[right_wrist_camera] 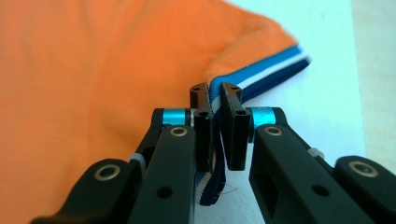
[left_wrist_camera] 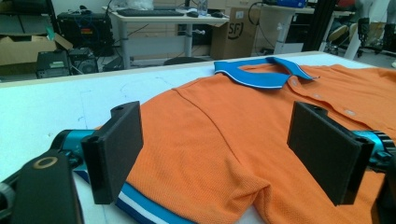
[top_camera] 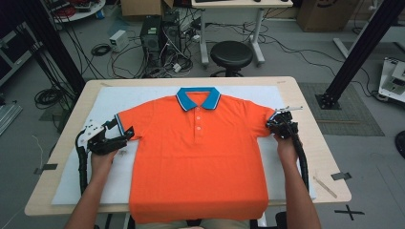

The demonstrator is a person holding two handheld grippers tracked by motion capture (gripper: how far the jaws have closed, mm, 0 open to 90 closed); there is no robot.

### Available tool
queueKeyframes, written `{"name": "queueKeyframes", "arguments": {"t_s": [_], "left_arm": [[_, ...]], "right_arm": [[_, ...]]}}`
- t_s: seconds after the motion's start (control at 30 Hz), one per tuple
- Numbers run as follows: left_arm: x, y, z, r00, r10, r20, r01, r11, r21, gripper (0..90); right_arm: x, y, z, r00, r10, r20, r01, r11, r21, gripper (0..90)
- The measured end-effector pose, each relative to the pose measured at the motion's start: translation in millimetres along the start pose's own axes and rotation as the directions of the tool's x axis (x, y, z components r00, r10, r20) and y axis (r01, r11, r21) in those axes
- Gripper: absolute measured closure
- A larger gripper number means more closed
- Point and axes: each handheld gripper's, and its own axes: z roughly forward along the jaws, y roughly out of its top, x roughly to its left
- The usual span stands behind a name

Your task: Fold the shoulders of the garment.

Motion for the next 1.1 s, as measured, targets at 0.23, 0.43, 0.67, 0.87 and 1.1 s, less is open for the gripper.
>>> {"name": "queueKeyframes", "arguments": {"t_s": [0.23, 0.43, 0.67, 0.87, 1.1], "left_arm": [[-0.7, 0.1, 0.4, 1.0, 0.003, 0.0, -0.003, 1.0, 0.003, 18.4], [-0.4, 0.1, 0.0, 1.0, 0.005, 0.001, -0.005, 1.0, 0.003, 18.4], [-0.5, 0.0, 0.0, 1.0, 0.005, 0.004, -0.005, 1.0, 0.003, 18.4], [-0.5, 0.0, -0.1, 1.0, 0.005, 0.006, -0.005, 1.0, 0.003, 18.4], [-0.4, 0.1, -0.1, 1.0, 0.004, 0.008, -0.004, 1.0, 0.003, 18.4]], "right_arm": [[17.2, 14.7, -9.8, 0.998, -0.045, -0.045, 0.043, 0.998, -0.039, 85.0], [39.7, 23.7, -6.8, 0.9917, -0.091, -0.091, 0.088, 0.995, -0.044, 85.0], [66.6, 27.4, 3.4, 0.9803, -0.155, -0.123, 0.154, 0.988, -0.018, 84.1], [68.2, 32.7, 0.7, 0.985, -0.103, -0.138, 0.096, 0.994, -0.056, 56.9], [64.2, 37.9, 14.3, 0.9951, 0.0, -0.099, 0.002, 1.0, 0.024, 40.6]]}}
